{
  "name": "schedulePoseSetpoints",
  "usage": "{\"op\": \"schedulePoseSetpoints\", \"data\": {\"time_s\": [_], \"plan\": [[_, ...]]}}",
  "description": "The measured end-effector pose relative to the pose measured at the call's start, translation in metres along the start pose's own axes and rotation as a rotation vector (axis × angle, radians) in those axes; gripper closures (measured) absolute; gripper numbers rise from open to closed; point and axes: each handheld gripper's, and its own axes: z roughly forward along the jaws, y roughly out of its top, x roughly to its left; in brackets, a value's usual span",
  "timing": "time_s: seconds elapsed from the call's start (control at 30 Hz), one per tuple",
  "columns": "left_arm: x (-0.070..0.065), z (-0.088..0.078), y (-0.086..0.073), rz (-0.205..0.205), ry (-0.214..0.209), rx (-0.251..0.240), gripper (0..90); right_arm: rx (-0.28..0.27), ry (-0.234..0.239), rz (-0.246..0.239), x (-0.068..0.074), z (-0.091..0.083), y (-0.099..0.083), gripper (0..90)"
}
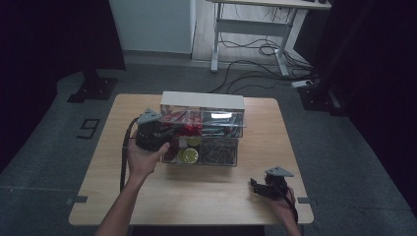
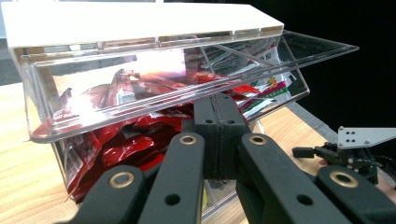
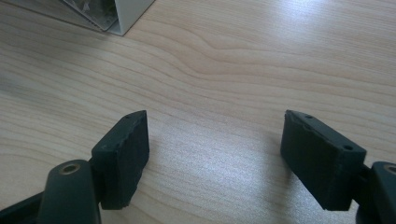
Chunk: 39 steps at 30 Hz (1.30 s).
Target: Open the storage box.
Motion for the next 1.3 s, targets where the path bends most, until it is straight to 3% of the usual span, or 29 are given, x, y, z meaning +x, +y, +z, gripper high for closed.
{"op": "schedulePoseSetpoints", "data": {"time_s": [0.63, 1.3], "plan": [[-0.004, -0.005, 0.016, 0.023, 0.025, -0.021, 89.9, 0.001, -0.001, 0.001, 0.000, 0.000, 0.000, 24.3], [-0.002, -0.005, 0.024, 0.015, 0.018, -0.051, 90.0, 0.001, -0.004, 0.003, 0.000, 0.000, 0.000, 24.3]]}}
